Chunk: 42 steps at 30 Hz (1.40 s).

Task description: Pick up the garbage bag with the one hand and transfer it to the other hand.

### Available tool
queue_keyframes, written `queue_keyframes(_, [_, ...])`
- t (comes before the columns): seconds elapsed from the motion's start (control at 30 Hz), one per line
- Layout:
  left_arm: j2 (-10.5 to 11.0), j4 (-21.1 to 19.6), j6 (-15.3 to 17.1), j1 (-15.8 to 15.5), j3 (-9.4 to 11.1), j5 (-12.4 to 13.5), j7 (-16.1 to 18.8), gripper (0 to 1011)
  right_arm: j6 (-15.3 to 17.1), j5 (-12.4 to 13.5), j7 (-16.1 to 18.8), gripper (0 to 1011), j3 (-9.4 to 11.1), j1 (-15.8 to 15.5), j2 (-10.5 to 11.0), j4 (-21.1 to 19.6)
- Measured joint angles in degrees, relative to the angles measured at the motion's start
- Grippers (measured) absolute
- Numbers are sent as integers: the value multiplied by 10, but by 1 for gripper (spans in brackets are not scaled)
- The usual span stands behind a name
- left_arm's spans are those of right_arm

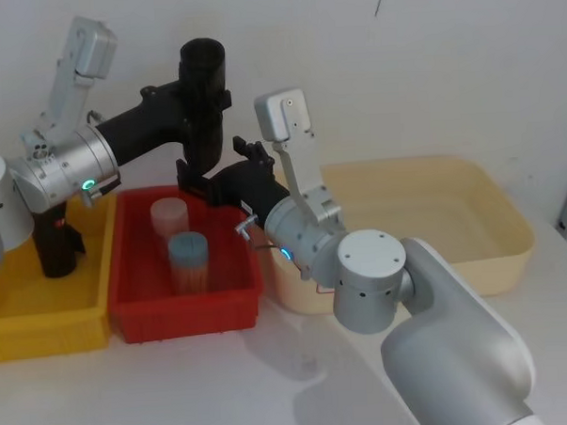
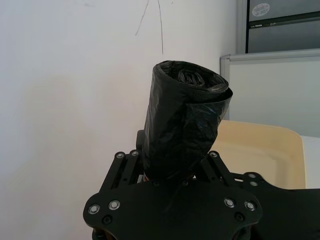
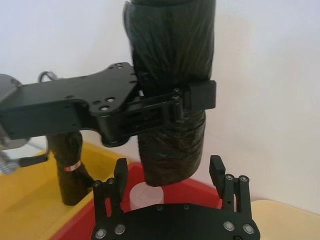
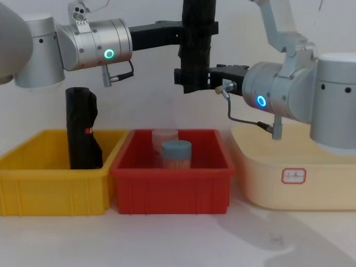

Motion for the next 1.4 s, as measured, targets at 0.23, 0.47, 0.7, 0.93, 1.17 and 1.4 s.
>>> queue_keyframes(0.23, [0, 0, 0, 0, 0, 0, 0, 403, -11, -4, -4, 1001, 7, 23, -10, 39])
queue_keyframes(0.47, [0, 0, 0, 0, 0, 0, 0, 403, -20, -7, -6, 1001, 12, 42, -20, 72])
queue_keyframes(0.7, [0, 0, 0, 0, 0, 0, 0, 403, -25, -7, -2, 1001, 16, 55, -30, 93])
queue_keyframes(0.93, [0, 0, 0, 0, 0, 0, 0, 403, -26, -4, 4, 1001, 21, 61, -38, 100])
queue_keyframes(1.17, [0, 0, 0, 0, 0, 0, 0, 403, -26, 1, 10, 1001, 25, 62, -43, 102])
queue_keyframes(1.4, [0, 0, 0, 0, 0, 0, 0, 403, -27, 3, 14, 1001, 31, 66, -50, 110])
